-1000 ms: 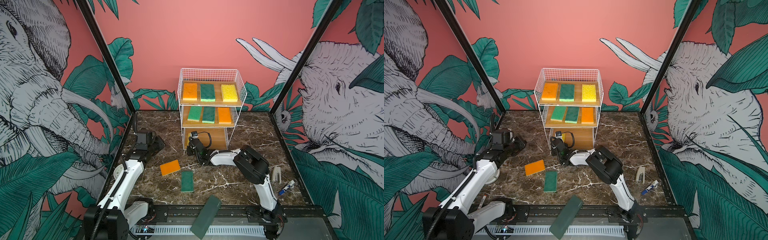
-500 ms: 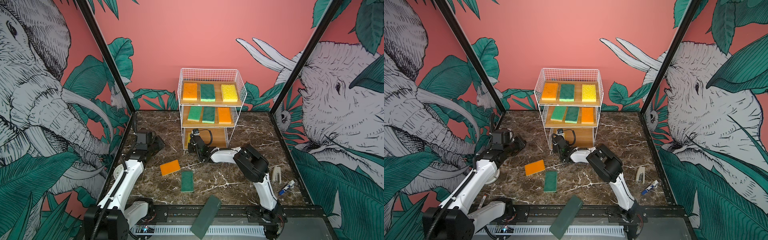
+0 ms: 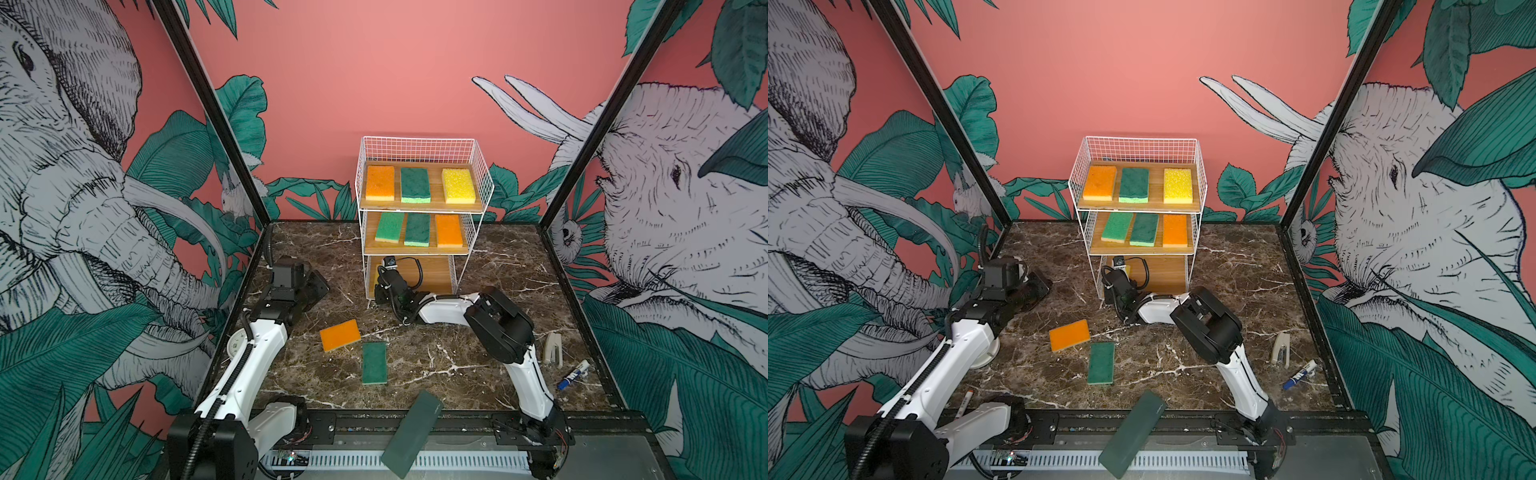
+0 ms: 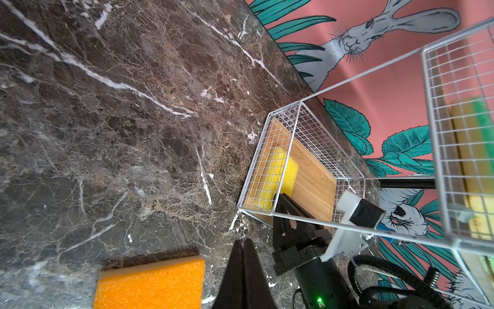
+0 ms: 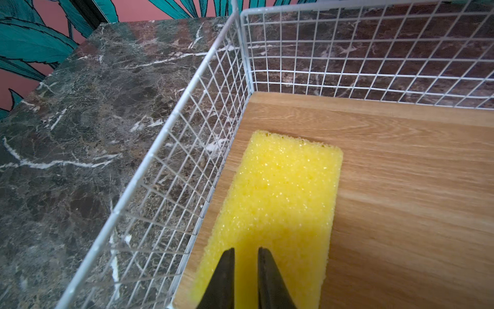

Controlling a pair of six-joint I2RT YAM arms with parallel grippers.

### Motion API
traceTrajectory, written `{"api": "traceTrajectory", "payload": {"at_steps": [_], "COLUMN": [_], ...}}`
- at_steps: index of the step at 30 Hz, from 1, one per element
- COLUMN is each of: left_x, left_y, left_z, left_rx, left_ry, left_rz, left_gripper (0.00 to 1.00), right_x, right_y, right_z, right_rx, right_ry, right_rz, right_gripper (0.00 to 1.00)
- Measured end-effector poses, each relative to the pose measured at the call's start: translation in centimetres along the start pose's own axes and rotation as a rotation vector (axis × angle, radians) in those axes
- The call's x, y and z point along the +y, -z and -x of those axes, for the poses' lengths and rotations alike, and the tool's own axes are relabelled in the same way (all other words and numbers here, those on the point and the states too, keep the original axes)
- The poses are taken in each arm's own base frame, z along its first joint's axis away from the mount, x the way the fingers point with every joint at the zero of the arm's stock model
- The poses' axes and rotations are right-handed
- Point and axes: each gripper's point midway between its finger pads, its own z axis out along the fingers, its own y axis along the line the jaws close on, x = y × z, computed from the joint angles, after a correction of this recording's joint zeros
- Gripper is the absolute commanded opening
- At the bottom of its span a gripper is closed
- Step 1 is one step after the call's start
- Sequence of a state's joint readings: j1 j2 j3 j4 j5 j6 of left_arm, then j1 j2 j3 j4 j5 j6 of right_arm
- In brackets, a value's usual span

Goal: Arrange cleaning sponges on a shelf
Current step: Move the cleaning sponge to the shelf.

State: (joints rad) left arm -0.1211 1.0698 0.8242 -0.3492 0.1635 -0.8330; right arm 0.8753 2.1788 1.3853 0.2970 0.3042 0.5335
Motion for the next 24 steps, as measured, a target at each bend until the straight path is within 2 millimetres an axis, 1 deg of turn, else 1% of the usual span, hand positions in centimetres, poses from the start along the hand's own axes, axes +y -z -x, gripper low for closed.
{"api": "traceTrajectory", "payload": {"at_steps": [13,15,17,20,24], "left_x": [-0.1,-0.1,-0.1,0.0,0.0], "left_y": [0.0,0.0,0.0,0.0,0.1], "left_z": [0.1,0.1,0.1,0.1,0.1], "left_rx": [-0.003,-0.003,-0.003,-0.003,-0.006], "left_ry": [0.000,0.000,0.000,0.000,0.000], "left_rz": [-0.003,-0.003,-0.003,-0.002,-0.001], "left_gripper": [0.06,0.06,0.07,0.09,0.10], "right_x": [-0.5,-0.5,-0.5,-0.3,0.0], "right_y": [-0.7,-0.7,-0.6,-0.5,0.4], "right_z": [0.5,0.5,0.5,0.5,0.5], "right_rx": [-0.005,-0.006,-0.008,-0.009,-0.009], "right_ry": [0.023,0.034,0.048,0.085,0.136], "right_rz": [-0.014,-0.012,-0.010,-0.008,-0.002], "right_gripper": [0.21,0.27,0.36,0.44,0.47]}}
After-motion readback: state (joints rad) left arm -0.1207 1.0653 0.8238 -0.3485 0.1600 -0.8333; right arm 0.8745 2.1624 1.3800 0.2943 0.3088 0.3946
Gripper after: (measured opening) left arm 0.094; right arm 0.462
